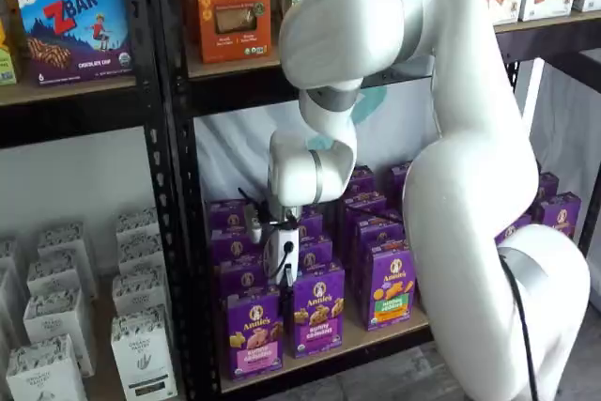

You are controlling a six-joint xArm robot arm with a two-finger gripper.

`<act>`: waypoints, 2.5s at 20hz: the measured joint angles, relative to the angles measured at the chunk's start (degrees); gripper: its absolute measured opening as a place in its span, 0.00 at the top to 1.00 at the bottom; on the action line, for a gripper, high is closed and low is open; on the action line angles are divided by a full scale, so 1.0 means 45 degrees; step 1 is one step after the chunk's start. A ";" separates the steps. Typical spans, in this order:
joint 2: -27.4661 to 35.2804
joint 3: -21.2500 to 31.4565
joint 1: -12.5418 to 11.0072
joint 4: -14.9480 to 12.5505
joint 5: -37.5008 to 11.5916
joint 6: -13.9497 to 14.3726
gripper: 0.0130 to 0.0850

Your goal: Pick up the purple box with a pink patch in the middle, on the bottom shelf, the first box from the left

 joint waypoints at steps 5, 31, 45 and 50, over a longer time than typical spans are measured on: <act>0.0261 -0.0360 -0.0017 -0.1770 -0.0209 0.1601 0.00; 0.2559 -0.3173 0.0062 0.0278 -0.0172 -0.0118 0.00; 0.3755 -0.4108 0.0191 -0.0033 -0.0390 0.0253 0.00; 0.3859 -0.4053 0.0221 -0.0056 -0.0721 0.0282 0.17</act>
